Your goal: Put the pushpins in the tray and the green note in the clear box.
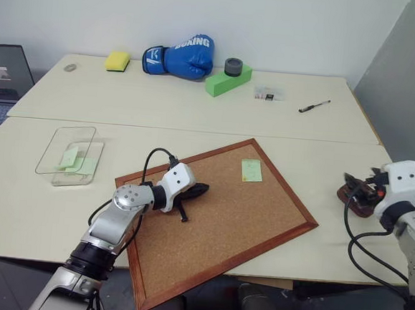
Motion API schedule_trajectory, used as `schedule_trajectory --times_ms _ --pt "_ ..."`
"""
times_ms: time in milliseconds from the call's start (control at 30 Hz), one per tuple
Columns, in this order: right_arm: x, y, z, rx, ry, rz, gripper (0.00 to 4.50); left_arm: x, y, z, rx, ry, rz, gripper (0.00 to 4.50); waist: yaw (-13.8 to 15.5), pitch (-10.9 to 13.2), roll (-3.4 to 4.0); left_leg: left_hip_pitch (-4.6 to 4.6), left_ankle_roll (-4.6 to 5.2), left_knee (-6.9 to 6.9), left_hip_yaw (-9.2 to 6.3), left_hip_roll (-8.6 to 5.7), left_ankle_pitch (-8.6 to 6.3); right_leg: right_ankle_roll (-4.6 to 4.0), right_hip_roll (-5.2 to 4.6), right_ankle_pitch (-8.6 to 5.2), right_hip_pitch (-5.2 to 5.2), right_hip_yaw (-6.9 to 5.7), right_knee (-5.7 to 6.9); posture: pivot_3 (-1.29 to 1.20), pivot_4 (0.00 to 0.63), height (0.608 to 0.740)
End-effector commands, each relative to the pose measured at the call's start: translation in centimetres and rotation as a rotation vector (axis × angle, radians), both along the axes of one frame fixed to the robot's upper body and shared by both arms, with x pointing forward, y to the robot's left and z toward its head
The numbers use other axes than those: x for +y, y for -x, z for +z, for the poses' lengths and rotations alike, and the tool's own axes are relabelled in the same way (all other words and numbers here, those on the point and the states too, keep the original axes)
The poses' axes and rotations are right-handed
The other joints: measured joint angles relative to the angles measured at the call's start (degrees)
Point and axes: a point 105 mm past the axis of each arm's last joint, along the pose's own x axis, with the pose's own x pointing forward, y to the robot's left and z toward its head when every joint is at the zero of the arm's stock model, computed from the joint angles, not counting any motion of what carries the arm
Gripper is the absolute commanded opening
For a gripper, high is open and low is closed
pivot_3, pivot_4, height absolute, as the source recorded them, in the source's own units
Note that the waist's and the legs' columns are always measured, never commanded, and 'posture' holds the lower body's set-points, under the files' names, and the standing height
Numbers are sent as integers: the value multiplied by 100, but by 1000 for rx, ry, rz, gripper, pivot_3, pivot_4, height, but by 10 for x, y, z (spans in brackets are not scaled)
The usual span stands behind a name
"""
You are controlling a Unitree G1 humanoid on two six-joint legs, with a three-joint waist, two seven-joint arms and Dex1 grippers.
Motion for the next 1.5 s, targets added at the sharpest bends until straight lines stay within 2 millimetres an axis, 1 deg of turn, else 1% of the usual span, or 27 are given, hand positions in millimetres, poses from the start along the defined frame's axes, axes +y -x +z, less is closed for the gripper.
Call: schedule_trajectory --times_ms 33,100,167,333,433,500,767,833,867,933,1000,1067,1100,1133,1167,1233,1300,1367,1400,1500 --pt "58 2 4 -48 -24 216 3509 18 2 -32 99 -85 66 52 1 0 -1 0 0 0 0 0 0 0 0 0 0 0 -1 0 150 740" --pt "81 0 -2 -49 -37 282 3509 18 3 -31 99 -84 66 52 0 3 0 0 -1 0 0 0 0 0 -1 0 -6 1 -4 0 150 740" --pt "100 -5 -10 -30 -75 317 3509 19 3 -31 99 -86 65 52 -8 4 -2 -1 -1 0 0 0 -1 0 -3 0 -23 1 -7 0 150 740" --pt "137 -17 -27 4 -106 394 3509 22 2 -30 99 -93 65 52 -7 6 -5 -4 -1 0 0 -1 0 0 -4 0 -25 -1 -7 0 150 740" --pt "147 -26 -34 13 -110 403 3509 22 2 -29 98 -97 61 52 -5 7 -3 -6 0 -5 1 0 0 0 -3 0 -13 -4 -3 0 150 740" --pt "151 -31 -39 24 -82 414 3509 23 1 -29 97 -101 58 52 -5 7 -2 -9 1 -11 1 0 1 0 -2 0 -9 -5 -1 0 150 740" --pt "164 -36 -47 52 -53 461 3509 23 1 -28 94 -104 57 52 -8 7 -2 -8 1 -18 0 0 1 0 0 0 -8 -7 3 0 150 740" --pt "166 -38 -48 52 -52 461 3146 23 1 -28 94 -104 57 52 -19 7 -2 -8 1 -18 0 0 1 0 0 0 -8 -6 4 0 150 740" --pt "166 -40 -48 52 -51 457 3040 23 1 -27 94 -103 58 52 -23 7 -2 -7 1 -18 0 0 1 0 0 0 -8 -6 4 0 150 740" --pt "166 -42 -50 53 -47 450 2587 23 1 -28 94 -102 58 52 -25 7 -2 -6 1 -18 0 0 1 0 0 0 -8 -6 5 0 150 740" --pt "166 -43 -51 53 -46 448 2239 23 1 -28 95 -102 58 52 -25 7 -2 -6 1 -18 0 0 1 0 0 0 -8 -6 4 0 150 740" --pt "166 -43 -51 54 -44 449 1873 23 2 -28 96 -102 59 52 -26 7 -2 -6 1 -18 0 0 1 0 0 0 -7 -6 4 0 150 740" --pt "166 -43 -52 54 -43 450 1613 23 3 -28 96 -102 59 52 -27 7 -2 -6 1 -18 0 0 1 0 0 0 -6 -6 4 0 150 740" --pt "166 -43 -52 54 -42 451 1485 23 3 -28 97 -102 58 52 -27 7 -2 -6 1 -18 0 0 1 0 0 0 -6 -6 5 0 150 740" --pt "166 -43 -51 53 -43 452 1185 23 3 -28 97 -102 59 52 -27 7 -2 -6 1 -18 0 0 1 0 0 0 -6 -6 6 0 150 740" --pt "165 -43 -51 52 -45 454 933 23 3 -28 96 -102 59 52 -29 7 -2 -5 1 -18 0 0 1 0 0 1 -6 -6 6 0 150 740" --pt "165 -42 -50 49 -46 460 487 23 4 -28 96 -102 59 52 -30 7 -2 -5 1 -18 0 0 1 1 0 1 -5 -6 6 0 150 740" --pt "165 -41 -49 45 -46 464 139 23 4 -28 97 -103 59 52 -30 7 -2 -5 1 -18 0 0 1 1 0 1 -5 -6 6 0 150 740" --pt "165 -40 -47 36 -47 468 35 23 4 -29 97 -104 59 52 -31 7 -2 -5 1 -18 0 0 1 1 0 1 -5 -6 6 0 150 740" --pt "167 -39 -39 3 -49 481 35 23 5 -29 98 -105 59 52 -31 7 -2 -4 1 -18 0 0 1 1 0 1 -4 -6 6 0 150 740"
